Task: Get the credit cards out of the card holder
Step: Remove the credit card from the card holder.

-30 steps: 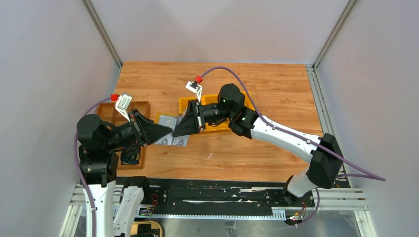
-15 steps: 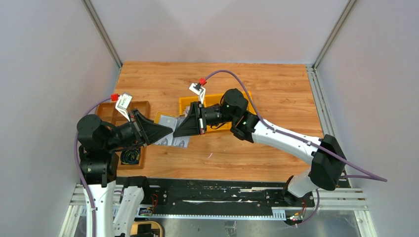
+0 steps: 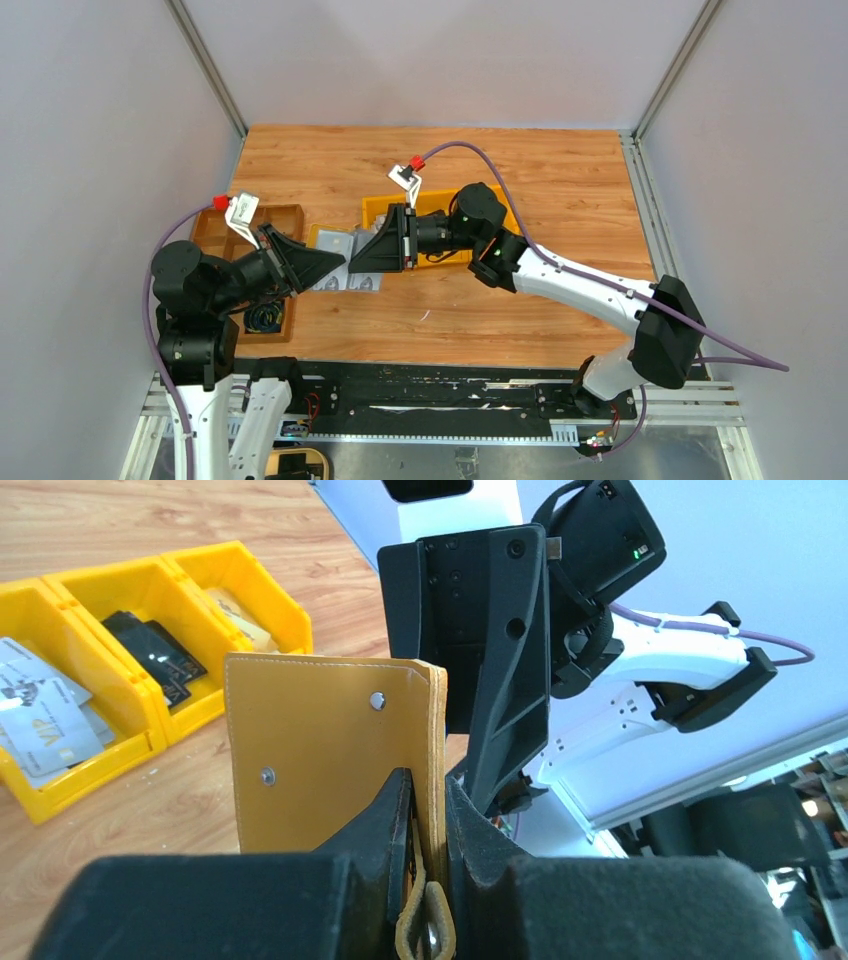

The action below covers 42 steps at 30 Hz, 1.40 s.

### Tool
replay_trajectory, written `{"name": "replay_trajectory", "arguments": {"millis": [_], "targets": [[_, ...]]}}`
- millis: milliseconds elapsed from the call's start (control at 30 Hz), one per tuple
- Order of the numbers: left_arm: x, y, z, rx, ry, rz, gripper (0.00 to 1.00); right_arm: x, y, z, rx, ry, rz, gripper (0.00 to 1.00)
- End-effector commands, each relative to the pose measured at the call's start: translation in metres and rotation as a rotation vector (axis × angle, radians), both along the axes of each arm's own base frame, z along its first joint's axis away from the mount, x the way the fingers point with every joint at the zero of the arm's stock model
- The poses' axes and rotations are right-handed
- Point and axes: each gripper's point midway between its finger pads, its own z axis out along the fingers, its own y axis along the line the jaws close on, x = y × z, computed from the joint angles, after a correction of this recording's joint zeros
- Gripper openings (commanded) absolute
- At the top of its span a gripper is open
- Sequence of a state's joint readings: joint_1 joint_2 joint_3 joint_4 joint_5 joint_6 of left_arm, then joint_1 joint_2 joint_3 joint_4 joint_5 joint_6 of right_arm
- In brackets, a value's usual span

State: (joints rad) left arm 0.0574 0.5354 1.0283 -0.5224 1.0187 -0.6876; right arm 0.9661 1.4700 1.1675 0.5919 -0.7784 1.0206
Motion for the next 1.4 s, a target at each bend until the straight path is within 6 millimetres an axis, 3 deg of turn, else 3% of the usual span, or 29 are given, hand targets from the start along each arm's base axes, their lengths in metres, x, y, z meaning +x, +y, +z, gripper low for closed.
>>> {"name": "replay_trajectory", "arguments": {"millis": [0,67,167,267,367,400,467,567,733,1167,1367], "targets": [[-0.013,-0.001,0.018,0.007,-0.107,0.001,0.0,0.014,0.009,0.007,0.014,0.021,-0.069,0.36],[-0.015,-0.002,0.017,0.004,-0.103,-0.007,0.0,0.017,0.012,0.01,0.023,0.03,-0.069,0.33],[-0.015,-0.002,0.016,0.005,-0.098,-0.014,0.0,0.017,0.017,0.013,0.046,0.062,-0.047,0.17],[-0.009,0.001,0.013,0.014,-0.1,0.025,0.0,0.017,0.023,0.013,0.043,0.067,-0.042,0.14],[-0.006,0.003,0.012,0.015,-0.102,0.044,0.0,0.02,0.025,0.008,0.024,0.076,-0.055,0.05],[-0.006,0.003,0.012,0.013,-0.104,0.039,0.02,0.02,0.025,0.007,0.022,0.079,-0.057,0.02],[-0.01,0.0,0.012,0.005,-0.1,0.009,0.19,0.021,0.025,0.003,0.017,0.084,-0.062,0.0],[-0.011,-0.002,0.012,-0.005,-0.082,-0.017,0.25,0.021,0.022,0.0,0.013,0.085,-0.067,0.0],[-0.011,-0.003,0.015,-0.017,-0.071,-0.028,0.16,0.019,0.015,-0.005,0.023,0.095,-0.064,0.0],[-0.005,-0.003,0.023,-0.045,-0.057,-0.011,0.12,0.017,-0.006,-0.012,0.033,0.085,-0.08,0.0],[-0.002,-0.001,0.024,-0.044,-0.059,0.013,0.0,0.015,-0.007,-0.009,0.041,0.08,-0.075,0.0]]}}
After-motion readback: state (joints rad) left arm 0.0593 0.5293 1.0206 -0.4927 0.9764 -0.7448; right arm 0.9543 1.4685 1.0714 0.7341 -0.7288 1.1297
